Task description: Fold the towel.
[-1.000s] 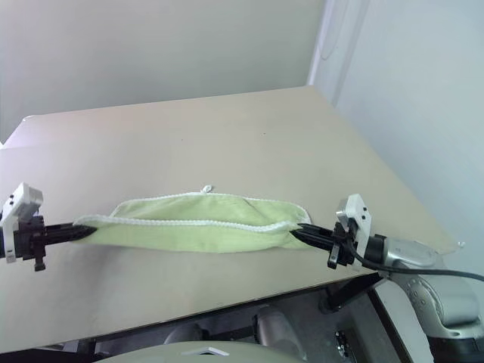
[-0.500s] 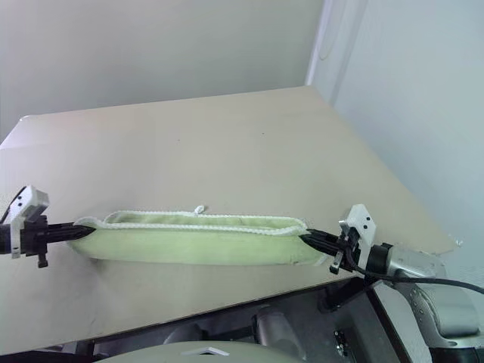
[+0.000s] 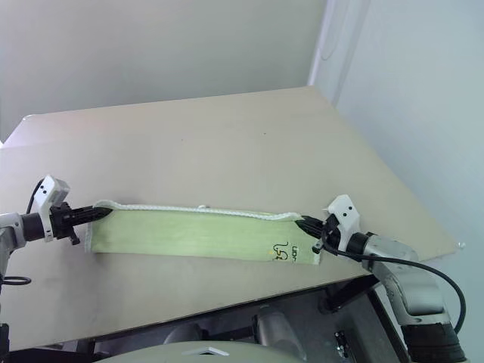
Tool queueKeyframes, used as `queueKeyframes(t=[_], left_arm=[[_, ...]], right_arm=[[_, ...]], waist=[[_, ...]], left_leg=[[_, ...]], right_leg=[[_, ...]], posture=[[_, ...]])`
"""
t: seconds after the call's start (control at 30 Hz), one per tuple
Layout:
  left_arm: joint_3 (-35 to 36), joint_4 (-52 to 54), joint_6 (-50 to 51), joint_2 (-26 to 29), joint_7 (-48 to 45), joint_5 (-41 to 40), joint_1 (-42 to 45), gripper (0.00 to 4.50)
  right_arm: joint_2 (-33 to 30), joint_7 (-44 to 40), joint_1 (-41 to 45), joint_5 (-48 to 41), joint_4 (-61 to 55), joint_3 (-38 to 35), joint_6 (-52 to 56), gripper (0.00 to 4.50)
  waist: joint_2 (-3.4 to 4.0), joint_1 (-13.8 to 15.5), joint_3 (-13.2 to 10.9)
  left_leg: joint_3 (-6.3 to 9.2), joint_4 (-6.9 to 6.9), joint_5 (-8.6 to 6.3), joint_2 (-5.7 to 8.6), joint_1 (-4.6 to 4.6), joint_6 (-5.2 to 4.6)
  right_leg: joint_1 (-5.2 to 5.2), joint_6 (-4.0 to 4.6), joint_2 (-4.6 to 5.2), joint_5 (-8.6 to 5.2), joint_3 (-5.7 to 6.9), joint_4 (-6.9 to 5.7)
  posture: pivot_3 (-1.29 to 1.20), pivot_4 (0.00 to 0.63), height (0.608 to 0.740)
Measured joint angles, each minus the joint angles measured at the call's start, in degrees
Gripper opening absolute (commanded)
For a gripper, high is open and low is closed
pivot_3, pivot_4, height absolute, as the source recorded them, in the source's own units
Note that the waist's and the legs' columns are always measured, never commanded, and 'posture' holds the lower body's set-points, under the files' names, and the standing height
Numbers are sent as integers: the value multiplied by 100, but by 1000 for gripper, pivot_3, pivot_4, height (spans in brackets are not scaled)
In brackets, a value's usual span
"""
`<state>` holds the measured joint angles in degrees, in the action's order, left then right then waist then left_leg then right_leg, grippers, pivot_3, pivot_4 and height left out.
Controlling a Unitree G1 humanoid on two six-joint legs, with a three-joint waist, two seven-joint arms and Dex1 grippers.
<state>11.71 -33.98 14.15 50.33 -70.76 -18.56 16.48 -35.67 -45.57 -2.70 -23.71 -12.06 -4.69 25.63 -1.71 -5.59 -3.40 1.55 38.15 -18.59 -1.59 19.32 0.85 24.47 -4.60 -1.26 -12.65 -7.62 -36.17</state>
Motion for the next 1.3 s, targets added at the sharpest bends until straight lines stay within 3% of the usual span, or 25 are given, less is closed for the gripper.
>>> queueKeyframes(t=[0.13, 0.3, 0.47, 0.57, 0.6, 0.73, 0.8, 0.97, 1.17, 1.3], left_arm=[[-157, -230, -125, -4, -25, 170, 5, 1077], [-186, -422, -192, -7, -139, 226, 9, 2790], [-191, -657, -265, -113, -125, 268, 183, 4500], [-189, -658, -406, -113, -61, 313, 227, 4500], [-179, -670, -433, -115, 8, 310, 253, 4500], [41, -781, -390, -118, 272, 210, 615, 4500], [168, -609, -101, -118, 268, -1, 805, 4500], [242, 745, 809, -297, 62, -626, 836, 4500], [-28, 2074, 1498, -567, -131, -1055, 436, 4500], [-441, 2740, 1570, -691, -362, -1146, -12, 4500]], right_arm=[[52, 187, 207, 112, 200, 83, 156, 0], [107, 311, 369, 76, 303, 75, 394, 1424], [195, 436, 488, -102, 310, -87, 618, 3297], [220, 526, 488, -294, 280, -273, 825, 4336], [251, 607, 489, -433, 250, -410, 961, 4471], [352, 931, 515, -1312, 51, -1128, 1832, 4471], [433, 1189, 547, -2180, -46, -1665, 2582, 4471], [469, 1964, 323, -4315, -200, -2563, 4080, 4471], [436, 3020, -469, -6320, -349, -2746, 4525, 4471], [303, 3544, -1473, -7311, -820, -2575, 4366, 4471]], waist=[[0, -12, 0], [-1, 20, 1], [-2, 11, 2], [-1, 4, 2], [-1, 7, 2], [-4, 27, 4], [-4, 29, 4], [-3, 11, 4], [7, -36, 3], [15, -30, 7]], left_leg=[[-1, -1, 0, 0, 0, 0], [1, 0, 0, 0, -1, 0], [1, 0, 0, 0, 0, 0], [1, 0, 0, 0, 1, 0], [2, 0, 0, 0, 1, 0], [5, 2, 0, 1, 2, 0], [7, 3, 0, 1, 3, -1], [7, -2, 0, 0, 9, -1], [0, -5, 0, -2, 10, -1], [1, -7, 0, -3, 6, -1]], right_leg=[[1, 1, 0, 0, -1, 1], [0, 1, 0, 1, -1, -1], [-1, 0, 0, 1, -1, -1], [-1, 0, 0, 1, -1, -1], [-1, 0, 0, 1, -1, -1], [-3, -1, 0, 2, 0, -3], [-4, -1, 0, 2, 1, -3], [-4, -1, 1, 1, 0, 1], [-19, 0, -4, 0, -8, -2], [-28, 1, -4, -2, -9, 2]], posture=[[0, 0, 740], [0, 0, 740], [0, 0, 740], [0, 0, 740], [0, 0, 740], [0, 0, 740], [0, 0, 740], [0, 0, 740], [0, 0, 740], [0, 0, 740]])
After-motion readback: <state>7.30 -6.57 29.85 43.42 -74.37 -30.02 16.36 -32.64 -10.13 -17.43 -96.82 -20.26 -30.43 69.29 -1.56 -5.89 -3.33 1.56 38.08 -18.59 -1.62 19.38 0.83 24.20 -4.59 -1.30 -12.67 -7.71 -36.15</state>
